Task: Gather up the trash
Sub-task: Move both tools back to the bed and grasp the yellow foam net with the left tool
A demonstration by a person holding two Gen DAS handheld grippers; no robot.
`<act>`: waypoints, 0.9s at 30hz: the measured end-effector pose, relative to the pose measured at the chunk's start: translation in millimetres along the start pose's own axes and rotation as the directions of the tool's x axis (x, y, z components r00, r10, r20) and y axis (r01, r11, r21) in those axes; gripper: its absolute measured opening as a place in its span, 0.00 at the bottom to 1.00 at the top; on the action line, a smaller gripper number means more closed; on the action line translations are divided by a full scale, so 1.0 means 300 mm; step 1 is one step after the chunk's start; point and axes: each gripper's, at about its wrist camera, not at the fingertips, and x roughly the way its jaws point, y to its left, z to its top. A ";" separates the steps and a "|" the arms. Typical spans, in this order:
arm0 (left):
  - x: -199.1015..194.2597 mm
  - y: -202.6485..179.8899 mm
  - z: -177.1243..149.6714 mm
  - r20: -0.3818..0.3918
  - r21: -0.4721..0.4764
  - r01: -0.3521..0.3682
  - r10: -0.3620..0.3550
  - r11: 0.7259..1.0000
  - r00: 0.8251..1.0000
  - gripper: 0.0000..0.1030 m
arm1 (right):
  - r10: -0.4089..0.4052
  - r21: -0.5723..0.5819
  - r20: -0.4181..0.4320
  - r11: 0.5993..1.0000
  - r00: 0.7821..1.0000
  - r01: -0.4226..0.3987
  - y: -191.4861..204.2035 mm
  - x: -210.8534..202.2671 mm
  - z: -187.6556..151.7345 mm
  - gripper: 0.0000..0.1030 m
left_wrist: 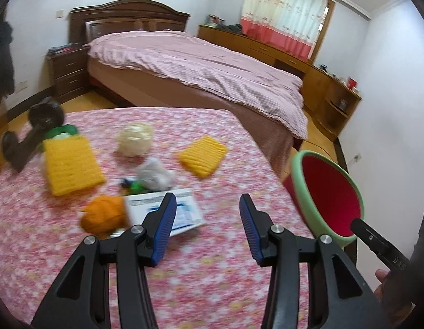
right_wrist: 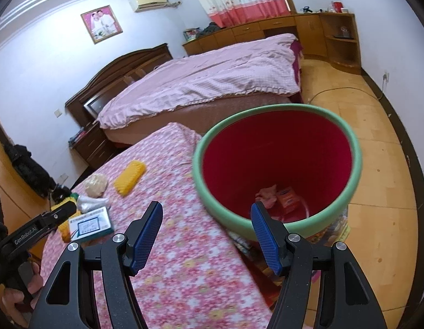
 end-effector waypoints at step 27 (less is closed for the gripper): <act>0.064 0.494 -0.025 -0.062 -0.251 -0.223 0.215 0.942 0.975 0.47 | 0.009 -0.078 -0.135 0.997 0.991 -0.020 0.191 0.171 -0.097 0.67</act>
